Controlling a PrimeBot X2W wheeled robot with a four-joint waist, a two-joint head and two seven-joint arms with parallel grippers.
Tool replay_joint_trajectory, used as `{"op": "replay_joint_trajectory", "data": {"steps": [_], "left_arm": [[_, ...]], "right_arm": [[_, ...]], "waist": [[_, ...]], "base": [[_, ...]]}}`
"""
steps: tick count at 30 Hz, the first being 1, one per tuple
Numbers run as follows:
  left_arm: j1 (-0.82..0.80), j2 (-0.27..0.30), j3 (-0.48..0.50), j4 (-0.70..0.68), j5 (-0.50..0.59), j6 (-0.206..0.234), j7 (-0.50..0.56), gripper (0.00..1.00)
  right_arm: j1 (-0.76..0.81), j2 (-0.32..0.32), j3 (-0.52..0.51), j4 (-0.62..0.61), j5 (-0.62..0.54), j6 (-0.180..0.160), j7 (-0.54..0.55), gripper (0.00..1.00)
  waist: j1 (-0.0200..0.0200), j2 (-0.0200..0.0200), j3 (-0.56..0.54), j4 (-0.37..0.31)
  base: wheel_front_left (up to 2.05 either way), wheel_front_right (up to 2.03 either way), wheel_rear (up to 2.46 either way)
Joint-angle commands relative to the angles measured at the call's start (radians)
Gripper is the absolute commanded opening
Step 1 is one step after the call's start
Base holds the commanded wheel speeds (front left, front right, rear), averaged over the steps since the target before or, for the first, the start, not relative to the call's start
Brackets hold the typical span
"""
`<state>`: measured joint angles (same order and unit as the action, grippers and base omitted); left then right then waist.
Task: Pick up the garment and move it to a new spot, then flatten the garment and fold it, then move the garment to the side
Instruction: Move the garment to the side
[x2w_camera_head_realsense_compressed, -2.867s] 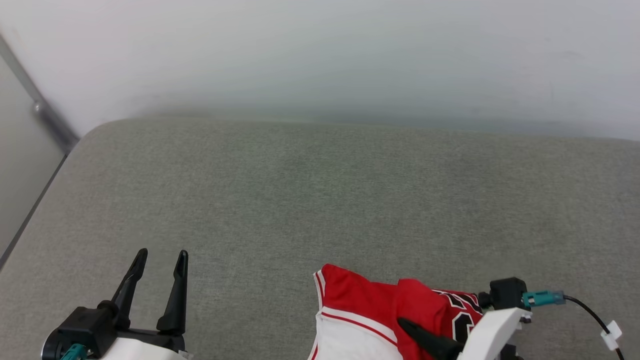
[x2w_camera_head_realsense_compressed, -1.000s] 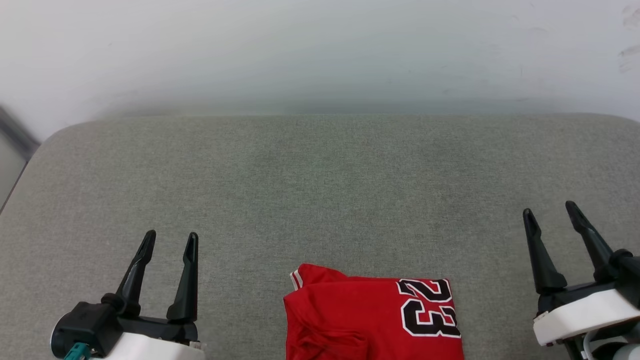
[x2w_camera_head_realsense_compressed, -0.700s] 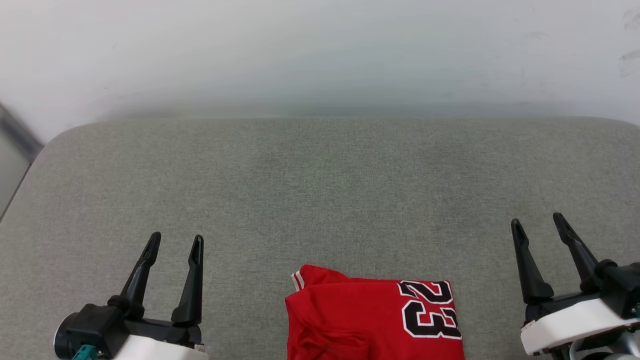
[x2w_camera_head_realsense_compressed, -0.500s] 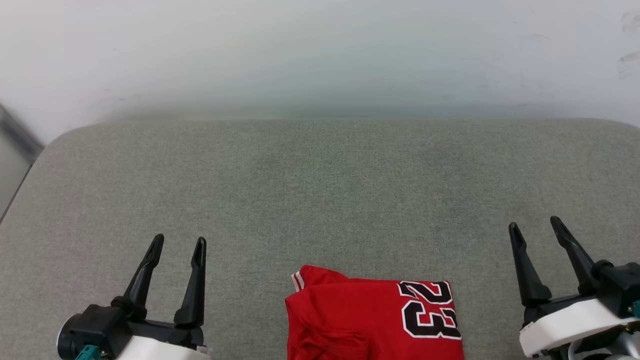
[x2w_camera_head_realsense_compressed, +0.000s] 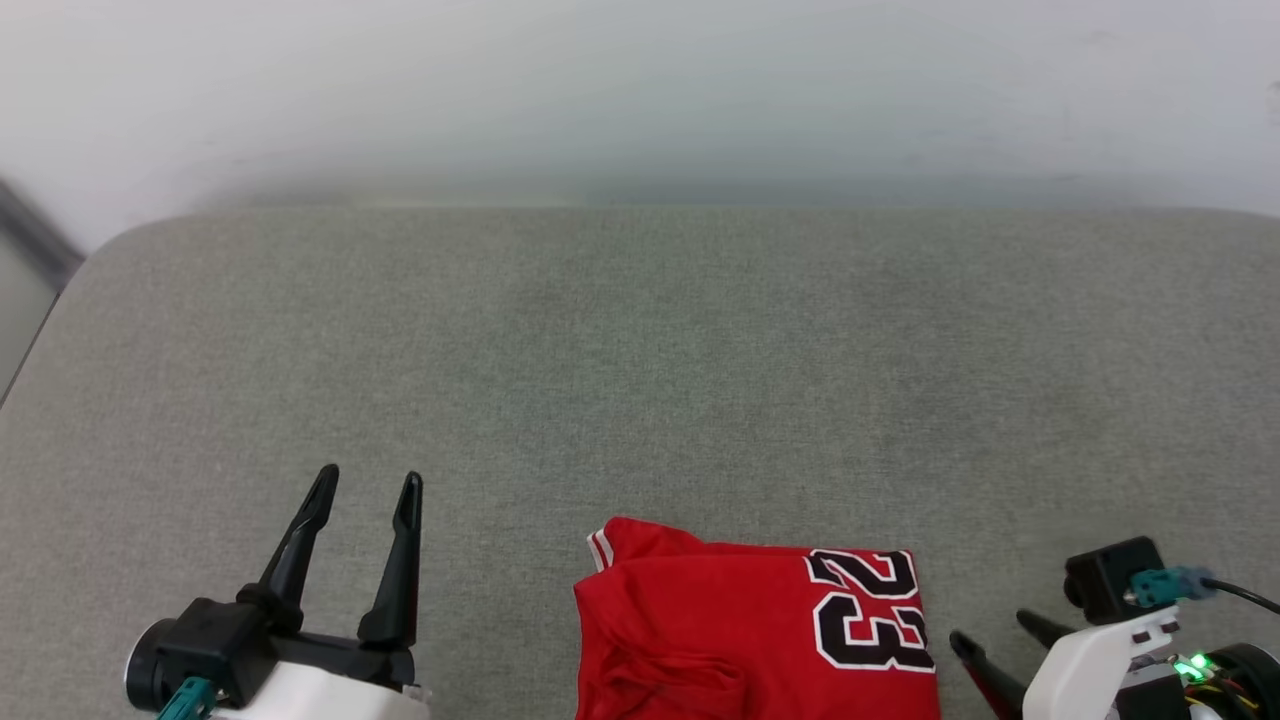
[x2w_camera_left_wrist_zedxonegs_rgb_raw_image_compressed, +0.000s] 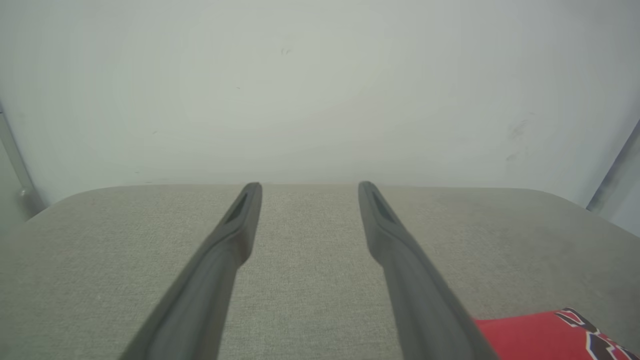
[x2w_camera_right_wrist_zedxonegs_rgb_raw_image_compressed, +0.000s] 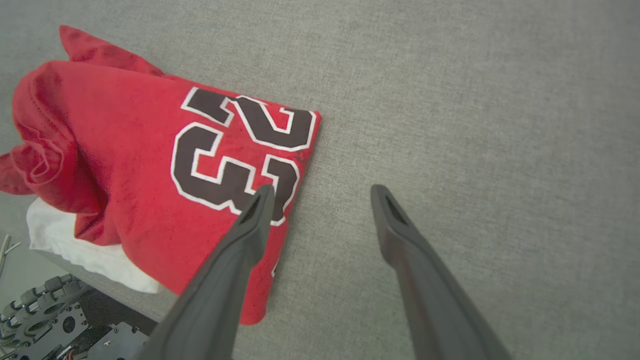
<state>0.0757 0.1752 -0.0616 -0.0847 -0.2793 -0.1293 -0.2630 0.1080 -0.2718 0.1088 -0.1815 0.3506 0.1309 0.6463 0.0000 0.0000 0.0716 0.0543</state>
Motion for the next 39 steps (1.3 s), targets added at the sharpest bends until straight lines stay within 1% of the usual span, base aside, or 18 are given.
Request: {"op": "replay_joint_trajectory", "data": {"steps": [1,5,7,9,16,24,25,26,27,30,33,39], "left_arm": [[-0.015,-0.002,-0.003,0.002,0.005,-0.001,-0.002,1.0],[-0.035,-0.005,-0.019,0.007,0.006,-0.001,-0.002,1.0],[-0.043,-0.007,-0.02,0.012,0.004,-0.001,-0.002,1.0],[-0.05,-0.01,-0.025,0.019,0.008,-0.001,-0.002,1.0],[-0.064,-0.015,-0.037,0.033,0.01,-0.001,-0.002,1.0],[-0.077,-0.016,-0.05,0.041,0.01,-0.001,-0.002,1.0],[-0.076,-0.014,-0.058,0.045,0.009,-0.001,-0.002,1.0],[-0.076,-0.01,-0.068,0.048,0.005,-0.001,-0.002,1.0],[-0.076,-0.005,-0.073,0.051,0.003,-0.001,-0.002,1.0],[-0.067,-0.007,-0.077,0.054,0.001,-0.001,-0.002,1.0],[-0.057,-0.009,-0.082,0.053,-0.002,-0.001,-0.002,1.0],[-0.055,-0.014,-0.112,0.034,0.015,-0.001,-0.002,1.0]], "right_arm": [[0.001,-0.006,0.005,-0.007,0.006,0.0,0.017,1.0],[-0.022,0.024,0.004,-0.004,0.032,0.0,0.161,1.0],[-0.032,0.055,-0.003,0.018,0.048,0.0,0.211,1.0],[-0.045,0.067,0.009,0.04,0.047,0.0,0.251,1.0],[-0.074,0.11,0.029,0.144,-0.007,0.0,0.304,1.0],[-0.101,0.136,0.083,0.285,-0.061,0.001,0.283,1.0],[-0.102,0.136,0.092,0.306,-0.064,0.001,0.285,0.64],[-0.102,0.133,0.102,0.324,-0.067,0.001,0.285,0.23],[-0.102,0.127,0.114,0.337,-0.072,0.001,0.283,0.0],[-0.117,0.094,0.138,0.35,-0.087,0.001,0.263,0.0],[-0.151,0.042,0.165,0.331,-0.108,-0.001,0.24,0.0],[-0.247,-0.121,0.281,0.23,-0.158,-0.001,0.209,0.0]], "waist": [[0.0,0.0,0.009,0.006],[0.0,0.0,0.034,0.027],[0.0,0.0,0.042,0.039],[0.0,0.0,0.048,0.055],[0.0,0.0,0.065,0.112],[0.0,0.0,0.081,0.147],[0.0,0.0,0.081,0.148],[0.0,0.0,0.08,0.149],[0.0,0.0,0.077,0.147],[0.0,0.0,0.064,0.13],[0.0,0.0,0.049,0.096],[0.0,0.0,0.048,-0.007]], "base": [[0.0,0.0,0.0],[0.0,0.0,0.0],[0.0,0.0,0.0],[0.0,0.0,0.0],[0.0,0.0,0.0],[0.0,0.0,0.0],[0.0,0.0,0.0],[0.0,0.0,0.0],[0.0,0.0,0.0],[0.0,0.0,0.0],[0.0,0.0,0.0],[0.0,0.0,0.0]]}}
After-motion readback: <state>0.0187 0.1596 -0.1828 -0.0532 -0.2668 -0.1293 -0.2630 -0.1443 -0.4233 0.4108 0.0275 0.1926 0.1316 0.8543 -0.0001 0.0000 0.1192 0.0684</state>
